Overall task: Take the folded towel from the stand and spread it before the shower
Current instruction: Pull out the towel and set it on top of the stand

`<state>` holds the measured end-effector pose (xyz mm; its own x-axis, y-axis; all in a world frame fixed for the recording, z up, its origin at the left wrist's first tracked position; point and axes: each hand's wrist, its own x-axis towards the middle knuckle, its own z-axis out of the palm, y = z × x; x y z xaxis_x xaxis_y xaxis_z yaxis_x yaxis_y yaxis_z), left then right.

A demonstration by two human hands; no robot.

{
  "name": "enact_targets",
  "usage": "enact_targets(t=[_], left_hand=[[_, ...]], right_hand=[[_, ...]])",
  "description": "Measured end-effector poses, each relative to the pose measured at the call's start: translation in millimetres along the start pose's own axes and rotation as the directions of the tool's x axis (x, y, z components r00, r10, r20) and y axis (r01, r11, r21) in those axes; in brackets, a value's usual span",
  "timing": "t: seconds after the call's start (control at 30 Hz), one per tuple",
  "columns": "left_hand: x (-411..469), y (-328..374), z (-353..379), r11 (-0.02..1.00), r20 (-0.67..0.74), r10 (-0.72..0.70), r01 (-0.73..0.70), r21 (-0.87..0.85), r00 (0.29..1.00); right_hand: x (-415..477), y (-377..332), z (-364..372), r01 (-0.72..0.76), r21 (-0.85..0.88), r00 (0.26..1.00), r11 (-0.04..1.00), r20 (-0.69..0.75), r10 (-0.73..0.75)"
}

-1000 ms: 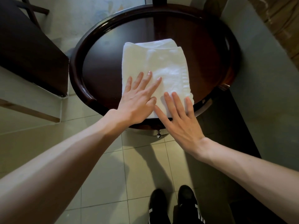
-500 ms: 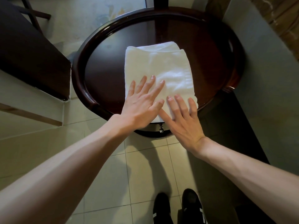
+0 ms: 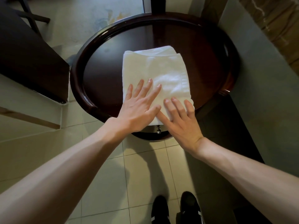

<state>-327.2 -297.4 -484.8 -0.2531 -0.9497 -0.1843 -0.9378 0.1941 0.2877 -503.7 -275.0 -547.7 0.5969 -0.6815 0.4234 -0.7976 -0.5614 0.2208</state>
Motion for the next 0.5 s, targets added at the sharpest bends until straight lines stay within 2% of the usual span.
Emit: enact_targets(t=[0.17,0.33,0.5], left_hand=[[-11.5,0.7,-11.5,0.996,-0.053,0.062,-0.064,-0.054,0.997],[-33.1,1.4,-10.3,0.982,-0.093,0.13,-0.115,0.148,0.987],[-33.5,-0.4,2.7,0.947,-0.034,0.072,-0.058,0.315,0.997]], right_hand=[[7.0,9.8,-18.3,0.06,0.002,0.988,0.998,0.144,-0.06],[20.2,21.7,-30.8,0.084,0.041,0.976,0.996,0.197,-0.091],[38.7,35.4,-36.2,0.121,0.074,0.89,0.99,0.433,-0.141]])
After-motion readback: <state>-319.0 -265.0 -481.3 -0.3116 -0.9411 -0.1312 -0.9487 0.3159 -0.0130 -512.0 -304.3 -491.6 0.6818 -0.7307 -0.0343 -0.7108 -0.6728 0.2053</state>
